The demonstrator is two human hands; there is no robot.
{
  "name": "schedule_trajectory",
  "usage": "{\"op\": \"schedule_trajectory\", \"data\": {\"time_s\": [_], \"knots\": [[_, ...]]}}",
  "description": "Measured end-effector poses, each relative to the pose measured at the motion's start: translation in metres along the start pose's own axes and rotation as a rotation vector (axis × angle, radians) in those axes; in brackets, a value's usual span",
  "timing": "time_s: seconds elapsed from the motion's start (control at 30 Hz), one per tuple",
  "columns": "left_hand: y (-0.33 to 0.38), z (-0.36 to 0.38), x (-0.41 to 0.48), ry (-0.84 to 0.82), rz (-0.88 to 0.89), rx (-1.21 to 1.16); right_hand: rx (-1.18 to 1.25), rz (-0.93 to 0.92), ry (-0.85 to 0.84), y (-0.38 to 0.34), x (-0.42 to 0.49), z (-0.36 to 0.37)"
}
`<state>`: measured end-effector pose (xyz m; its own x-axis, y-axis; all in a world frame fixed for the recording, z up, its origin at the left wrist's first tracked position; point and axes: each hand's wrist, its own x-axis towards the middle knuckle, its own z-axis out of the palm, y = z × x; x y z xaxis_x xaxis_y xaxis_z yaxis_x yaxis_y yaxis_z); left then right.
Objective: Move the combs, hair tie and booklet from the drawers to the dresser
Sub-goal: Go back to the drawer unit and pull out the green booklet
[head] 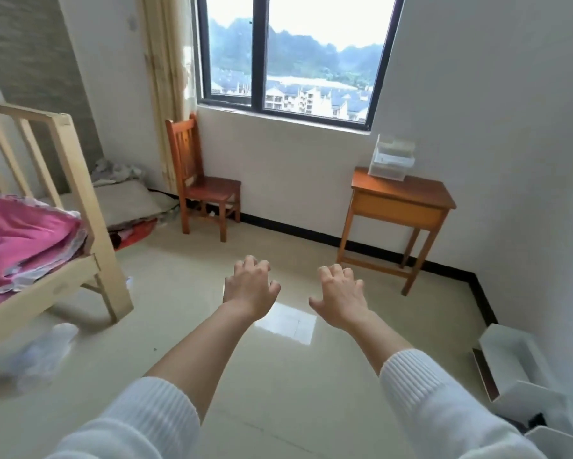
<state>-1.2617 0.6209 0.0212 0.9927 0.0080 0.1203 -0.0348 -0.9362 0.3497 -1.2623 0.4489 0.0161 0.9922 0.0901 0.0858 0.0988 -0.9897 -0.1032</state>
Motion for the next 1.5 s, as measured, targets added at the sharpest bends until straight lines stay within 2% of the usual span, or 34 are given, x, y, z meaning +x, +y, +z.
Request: {"op": "schedule_trajectory", "data": {"time_s": [0.3,0.47,0.73,1.03,1.3,1.5], "knots": [[0.077,0.047,0.267,-0.056,0.117,0.1,-0.003,0.181,0.002,0.132,0.231,-0.009],[0.142,0.077,0.397,-0.083,0.178,0.051,-0.003,0.253,0.032,0.206,0.34,-0.02],[0.262,0.165,0.582,-0.098,0.319,0.028,-0.005,0.308,0.049,0.346,0.504,-0.01],[0.403,0.244,0.779,-0.117,0.325,-0.066,-0.021,0.35,0.051,0.521,0.687,-0.018],[0.467,0.3,0.936,-0.094,0.292,-0.103,0.037,0.373,0.038,0.619,0.825,0.005],[0.512,0.347,1.062,-0.144,0.296,-0.189,0.063,0.426,0.046,0.687,0.943,0.018]]}}
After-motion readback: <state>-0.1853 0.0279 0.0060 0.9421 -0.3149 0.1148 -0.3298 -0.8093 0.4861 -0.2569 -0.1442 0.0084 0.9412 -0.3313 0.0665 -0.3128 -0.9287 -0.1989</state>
